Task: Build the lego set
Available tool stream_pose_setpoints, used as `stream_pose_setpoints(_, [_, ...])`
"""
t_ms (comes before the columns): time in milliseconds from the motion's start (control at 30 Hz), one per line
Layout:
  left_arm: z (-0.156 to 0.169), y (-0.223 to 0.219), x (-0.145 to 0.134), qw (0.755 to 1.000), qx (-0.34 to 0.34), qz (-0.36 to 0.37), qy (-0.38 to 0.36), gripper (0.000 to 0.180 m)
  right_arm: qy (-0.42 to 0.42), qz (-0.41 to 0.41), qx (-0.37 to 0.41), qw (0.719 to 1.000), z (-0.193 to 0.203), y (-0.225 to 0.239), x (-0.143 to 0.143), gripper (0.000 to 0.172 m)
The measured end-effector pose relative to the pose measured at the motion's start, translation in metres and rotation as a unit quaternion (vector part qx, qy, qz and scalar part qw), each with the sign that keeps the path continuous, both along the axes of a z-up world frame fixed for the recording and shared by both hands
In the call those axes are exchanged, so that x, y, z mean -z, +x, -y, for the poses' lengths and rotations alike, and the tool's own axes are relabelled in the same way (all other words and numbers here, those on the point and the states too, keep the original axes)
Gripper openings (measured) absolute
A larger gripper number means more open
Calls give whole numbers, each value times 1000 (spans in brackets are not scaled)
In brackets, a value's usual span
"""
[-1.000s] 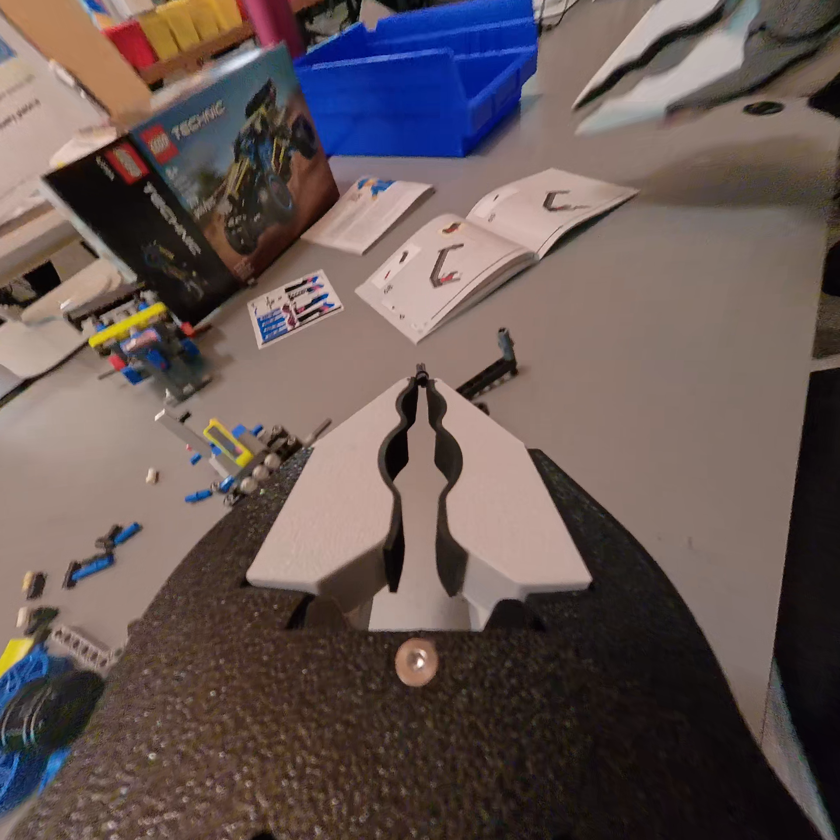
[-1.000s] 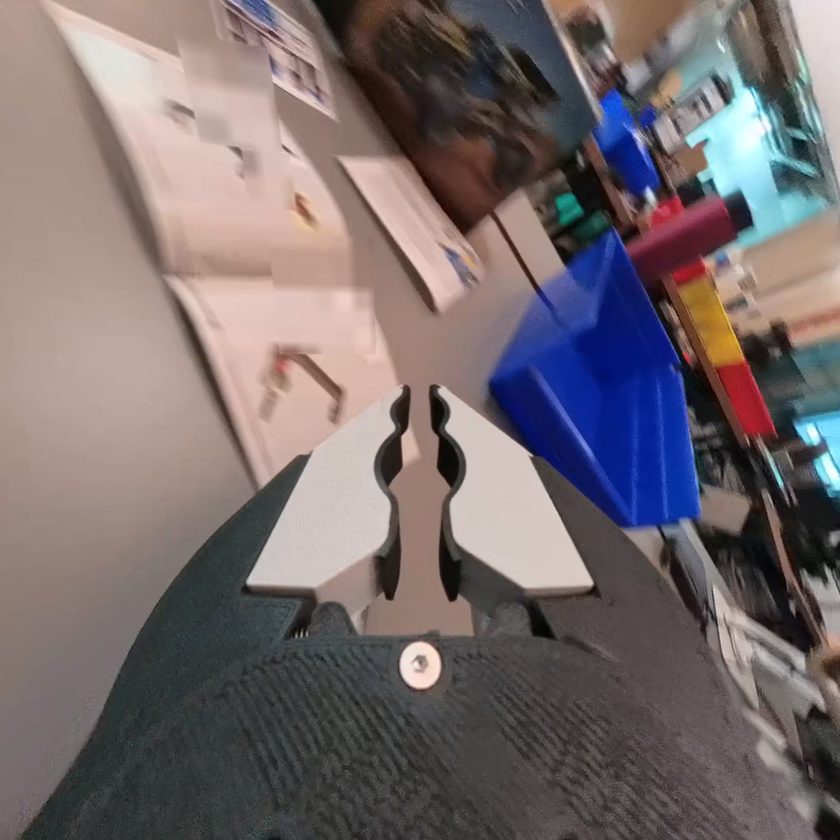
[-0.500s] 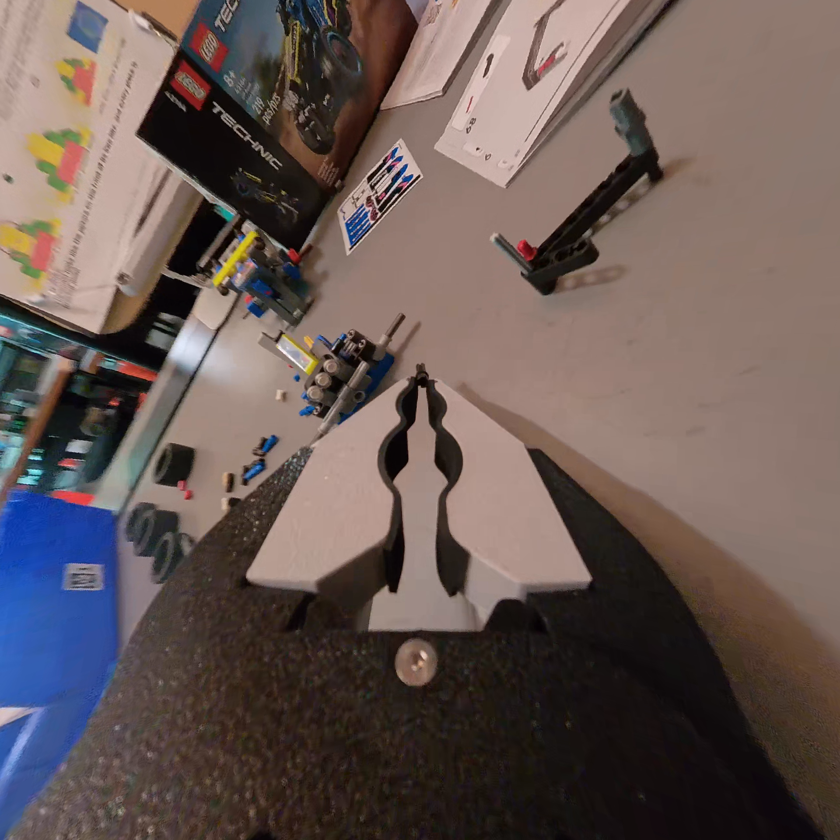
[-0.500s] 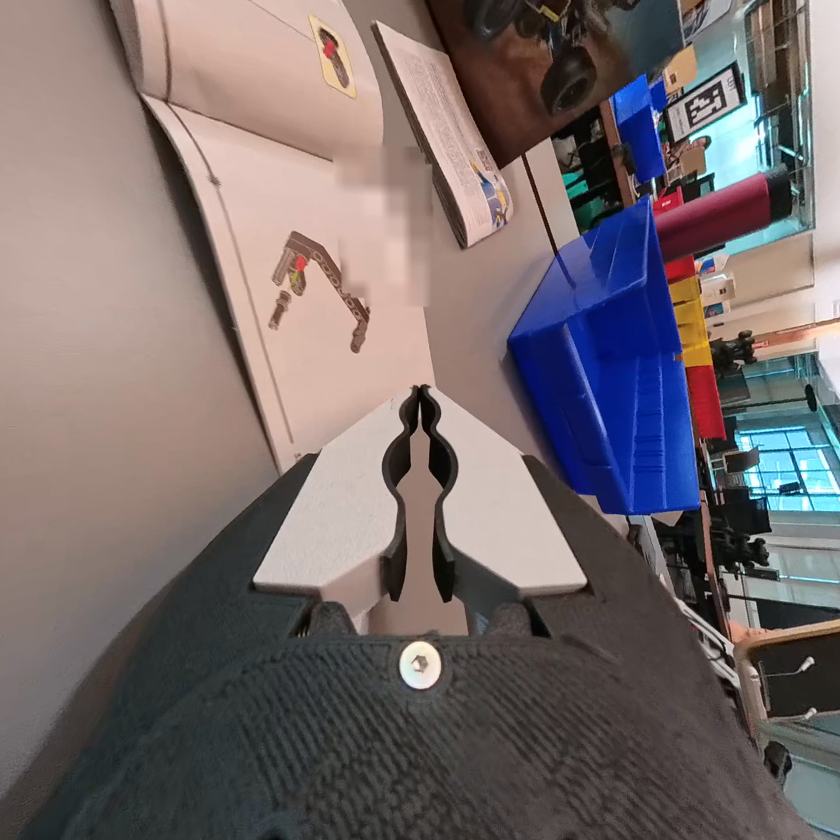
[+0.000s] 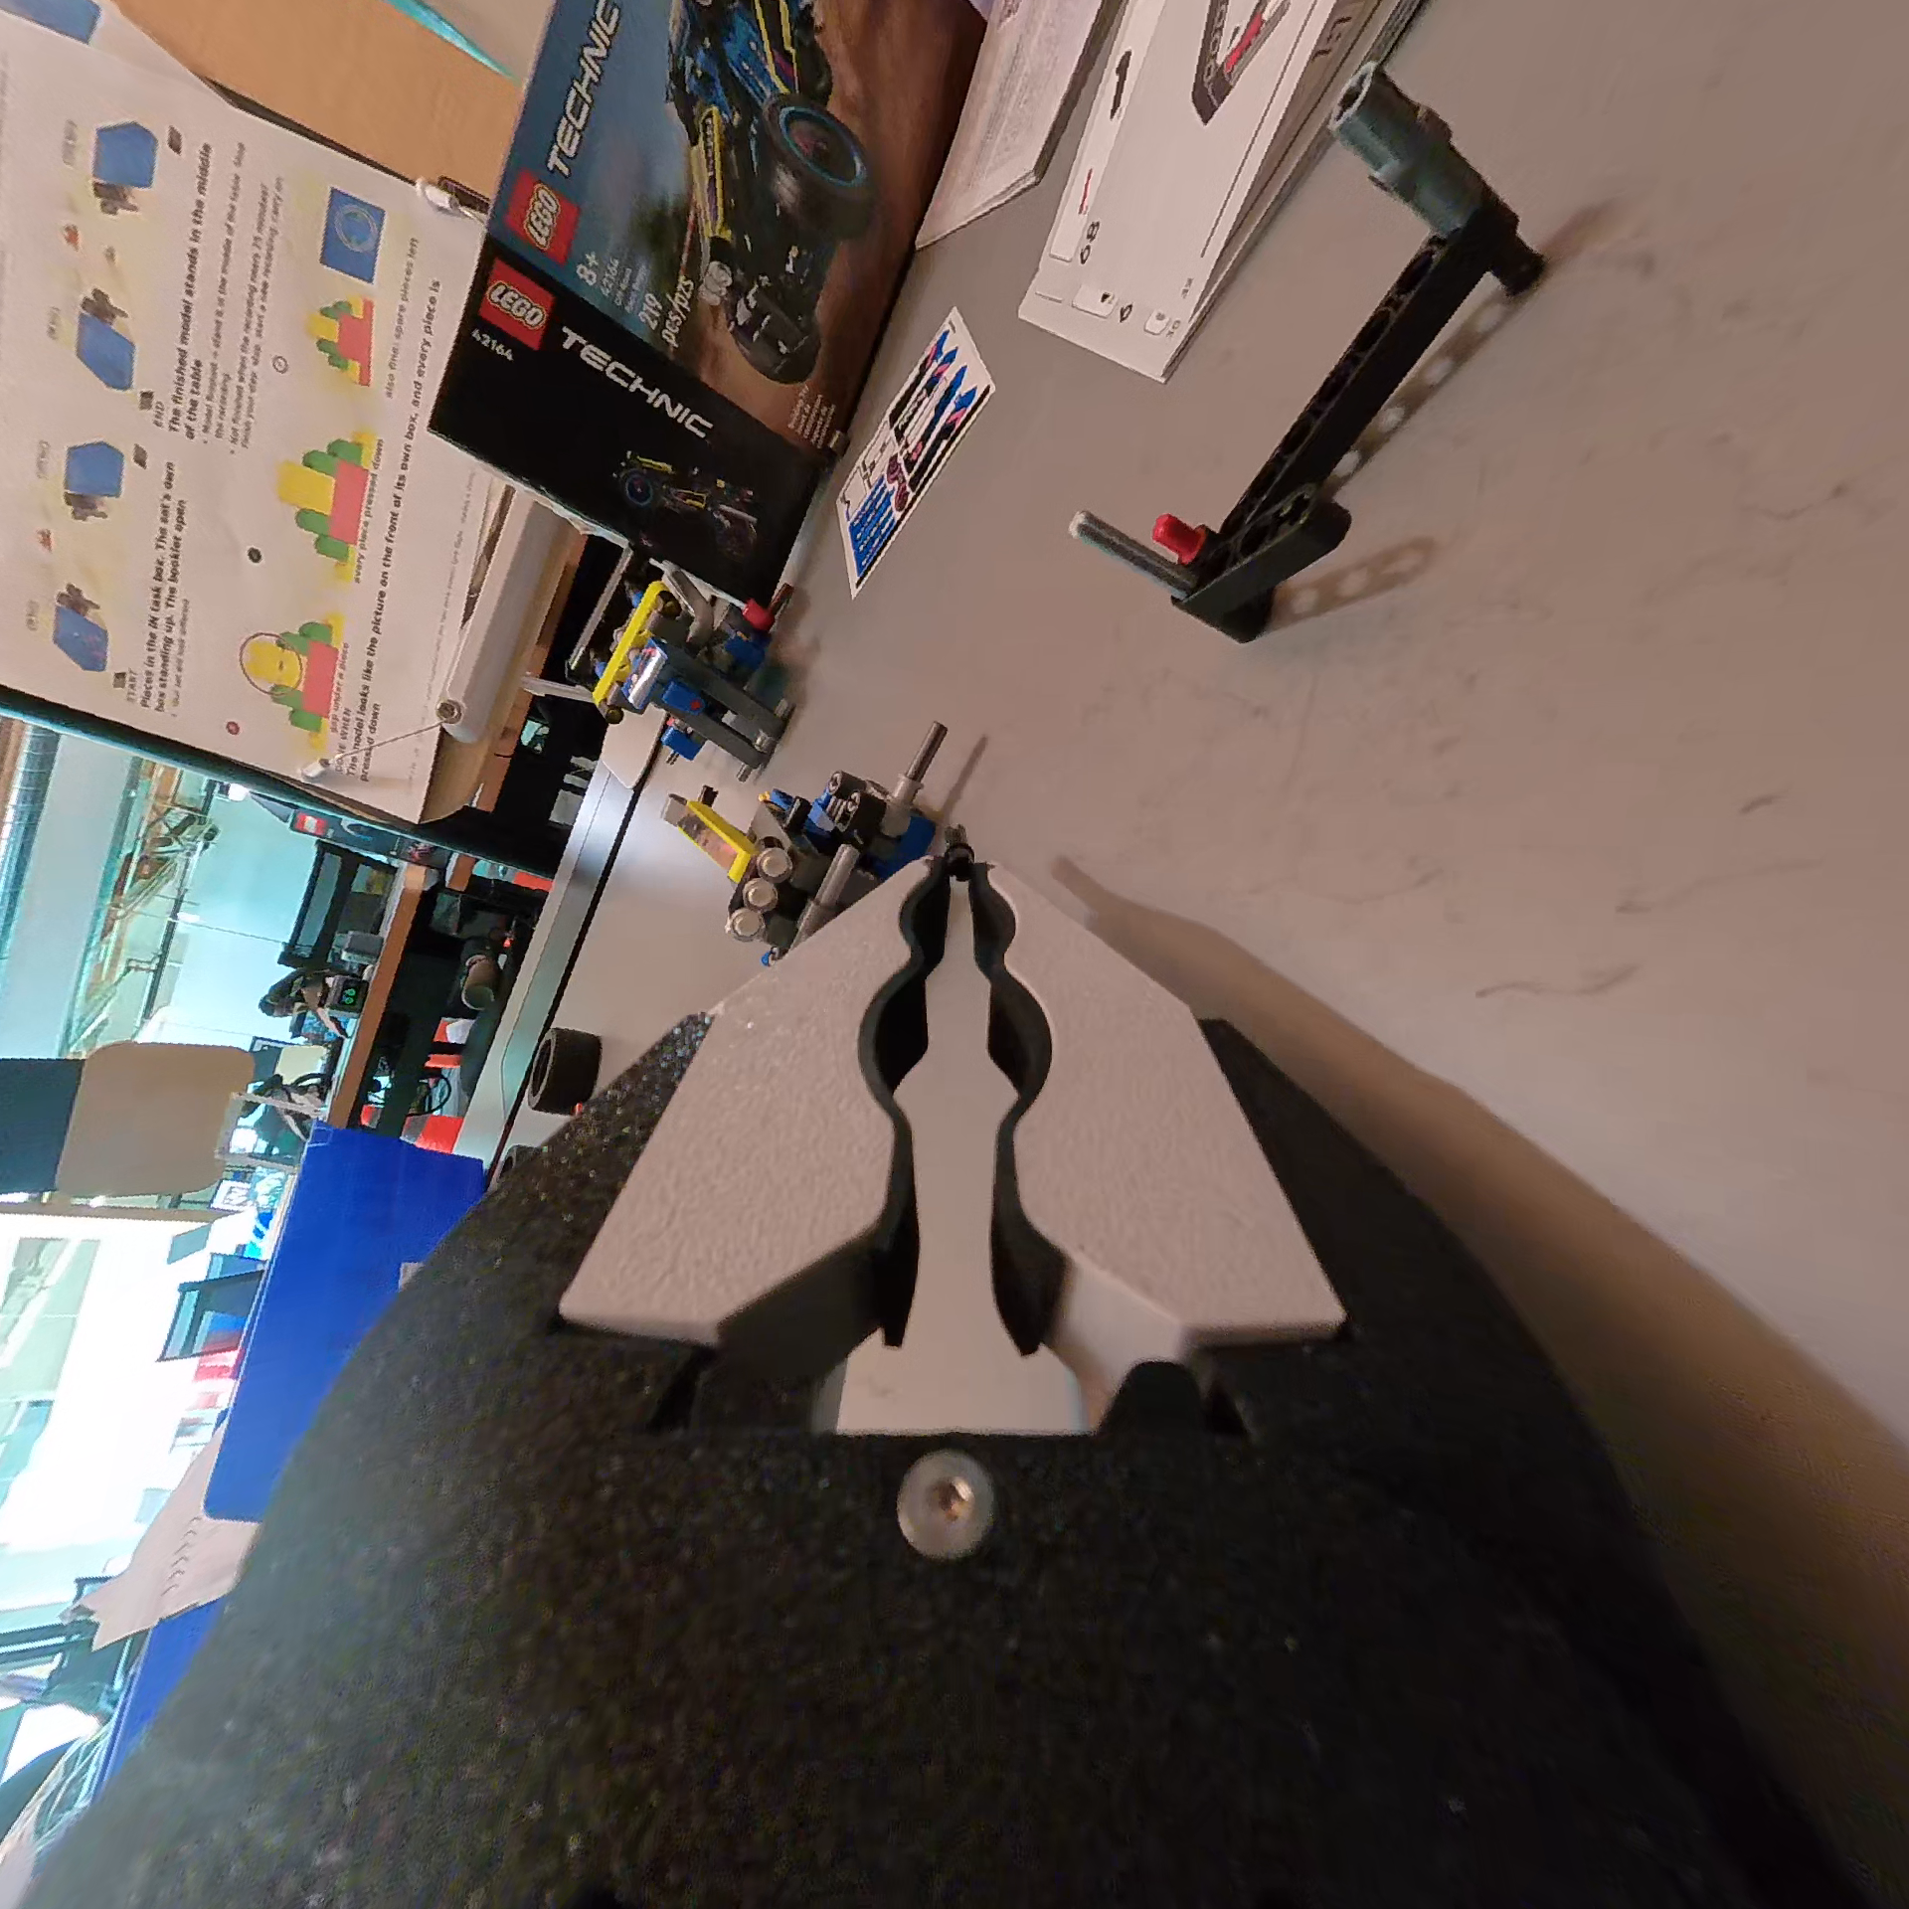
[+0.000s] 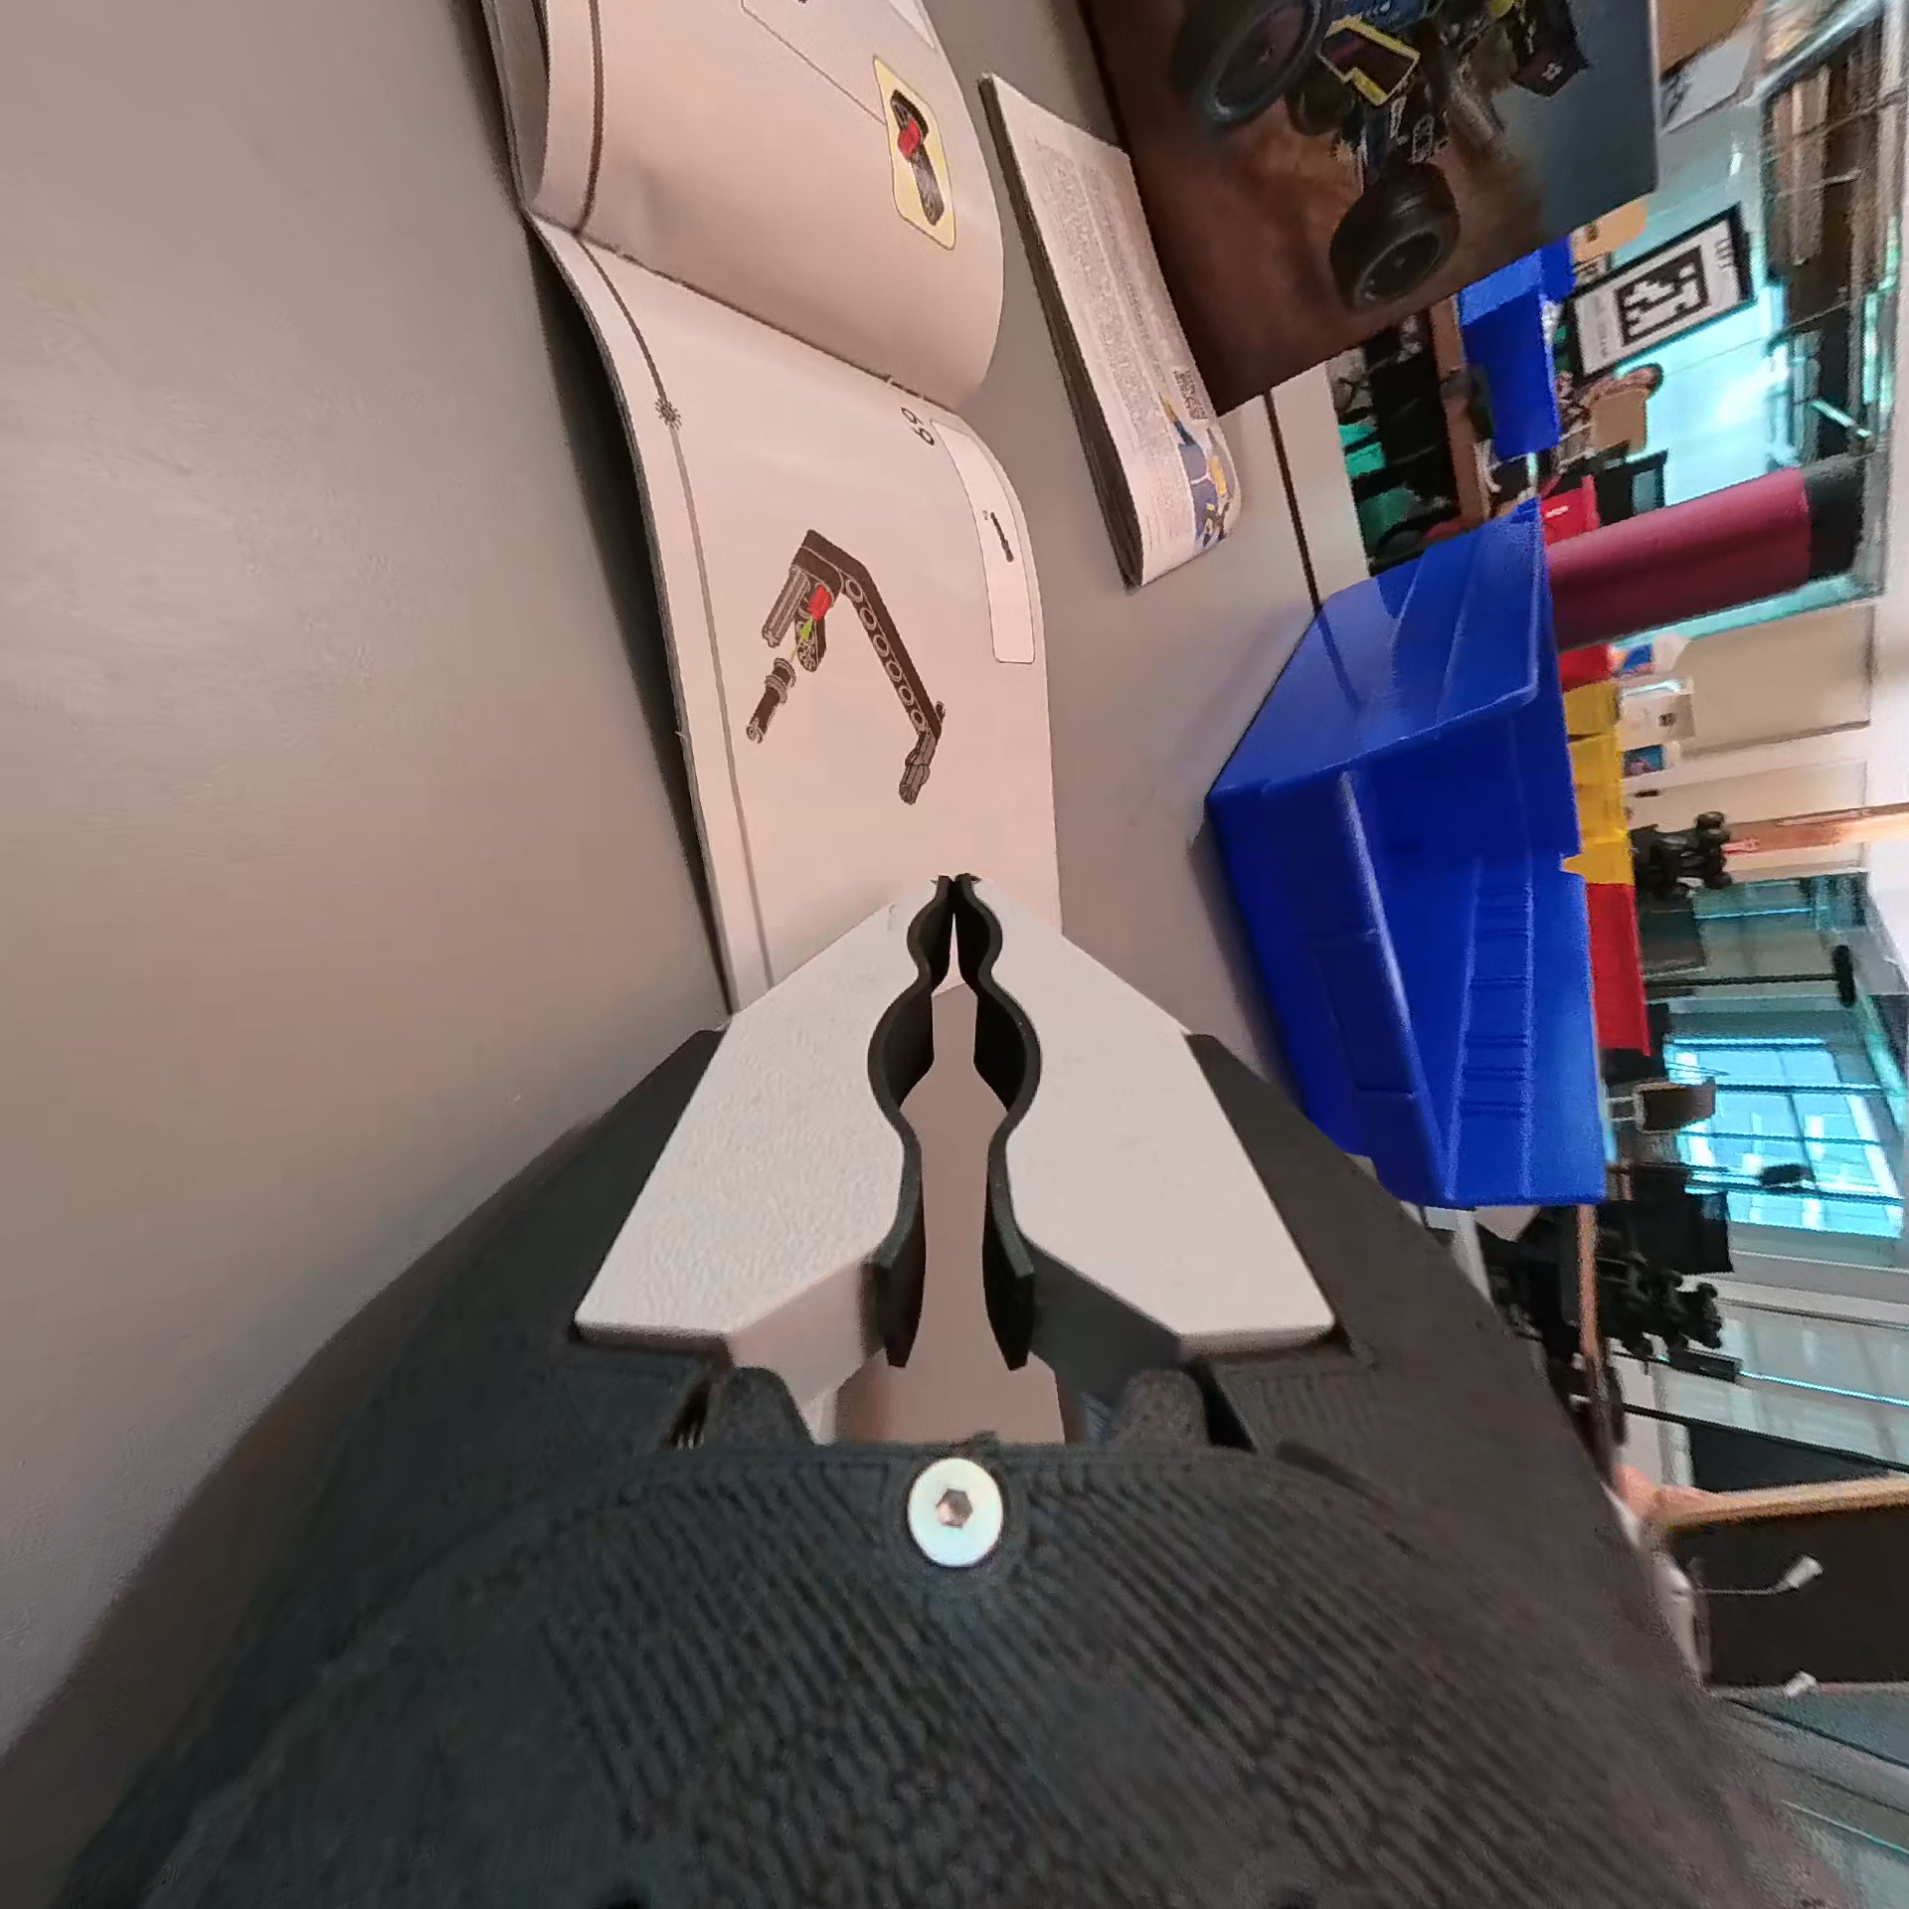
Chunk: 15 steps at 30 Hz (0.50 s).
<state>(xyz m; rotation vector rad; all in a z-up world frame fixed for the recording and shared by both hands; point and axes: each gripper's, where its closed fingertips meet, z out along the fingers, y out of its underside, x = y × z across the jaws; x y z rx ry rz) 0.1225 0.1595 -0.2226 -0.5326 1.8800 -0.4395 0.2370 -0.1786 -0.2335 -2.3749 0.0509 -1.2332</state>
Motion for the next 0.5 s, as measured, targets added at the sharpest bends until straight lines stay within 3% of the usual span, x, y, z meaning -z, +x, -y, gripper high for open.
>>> stream_pose_setpoints(267, [4,2,1,1000,3,-6,-1,1,81,-110,-82,987,-39,-44,-8,1])
stream_pose_setpoints(500, [10,2,-3,999,13,-16,-30,1,158,-193,-169,953,-111,-89,-15,10])
